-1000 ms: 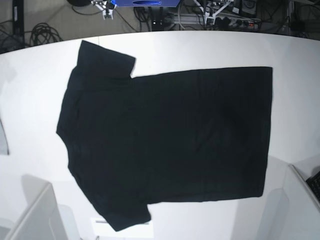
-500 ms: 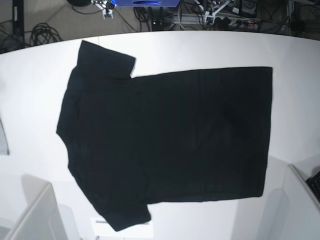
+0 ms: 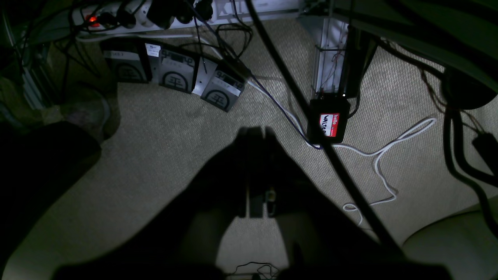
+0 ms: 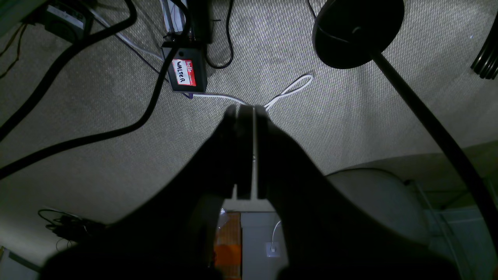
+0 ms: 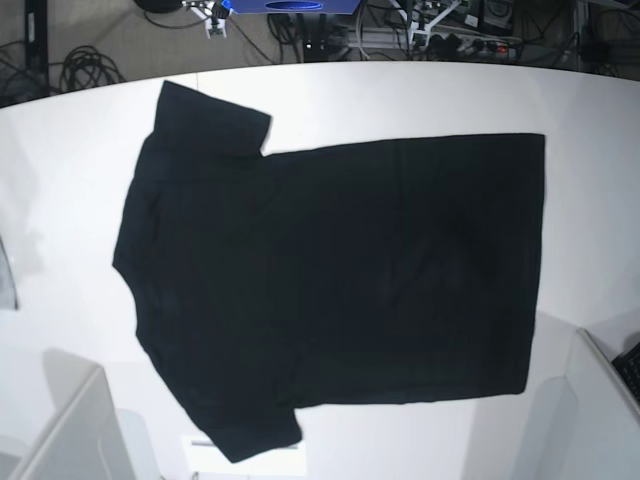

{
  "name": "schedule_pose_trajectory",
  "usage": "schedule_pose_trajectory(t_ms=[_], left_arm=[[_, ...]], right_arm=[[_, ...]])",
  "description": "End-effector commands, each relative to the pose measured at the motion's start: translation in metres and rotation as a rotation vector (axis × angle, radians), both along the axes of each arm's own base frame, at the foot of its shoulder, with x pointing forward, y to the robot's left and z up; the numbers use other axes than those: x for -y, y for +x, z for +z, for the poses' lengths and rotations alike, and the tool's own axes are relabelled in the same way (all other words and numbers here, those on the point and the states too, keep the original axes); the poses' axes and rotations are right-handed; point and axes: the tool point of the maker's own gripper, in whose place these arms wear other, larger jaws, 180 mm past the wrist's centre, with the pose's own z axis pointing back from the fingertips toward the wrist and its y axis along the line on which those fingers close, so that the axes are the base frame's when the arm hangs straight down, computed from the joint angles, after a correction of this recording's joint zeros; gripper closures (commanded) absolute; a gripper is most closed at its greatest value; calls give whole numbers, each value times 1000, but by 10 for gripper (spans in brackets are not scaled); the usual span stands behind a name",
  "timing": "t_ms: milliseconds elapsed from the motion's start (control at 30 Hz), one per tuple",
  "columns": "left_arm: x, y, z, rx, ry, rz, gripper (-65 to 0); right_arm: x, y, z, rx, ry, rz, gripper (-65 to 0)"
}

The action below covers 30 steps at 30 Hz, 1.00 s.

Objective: Fold the T-shirt properly

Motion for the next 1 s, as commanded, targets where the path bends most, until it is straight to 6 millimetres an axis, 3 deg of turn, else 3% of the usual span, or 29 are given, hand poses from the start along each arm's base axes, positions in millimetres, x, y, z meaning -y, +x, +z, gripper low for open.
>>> schedule_pose_trajectory(t_ms=[0,100,300,400,567,733,867,967], left_arm=[[-2,-6,1,-6,4,-8,0],[-2,-7,1,-7,4,-8,0],[-2,-10,4,38,1,-15,0],[-18,-5,12,143,20,-37,0],[-34,-22,23,173,38,-60,0],[-42,-32,39,215,45,-87,0],[-37,-33,58,269,32,-103,0],[-33,-35,72,301,23,-111,0]], right_arm=[[3,-1,0,-1,-5,4,0],[11,9,0,31,-17,6,0],[17,8,3,67,-25,1,0],[18,10,6,99,-25,4,0],[17,7,15,142,-23,6,0],[15,5,30,209,-20,12,0],[14,1,48,235,-18,15,0],[27,-4,64,201,-55,-35,0]])
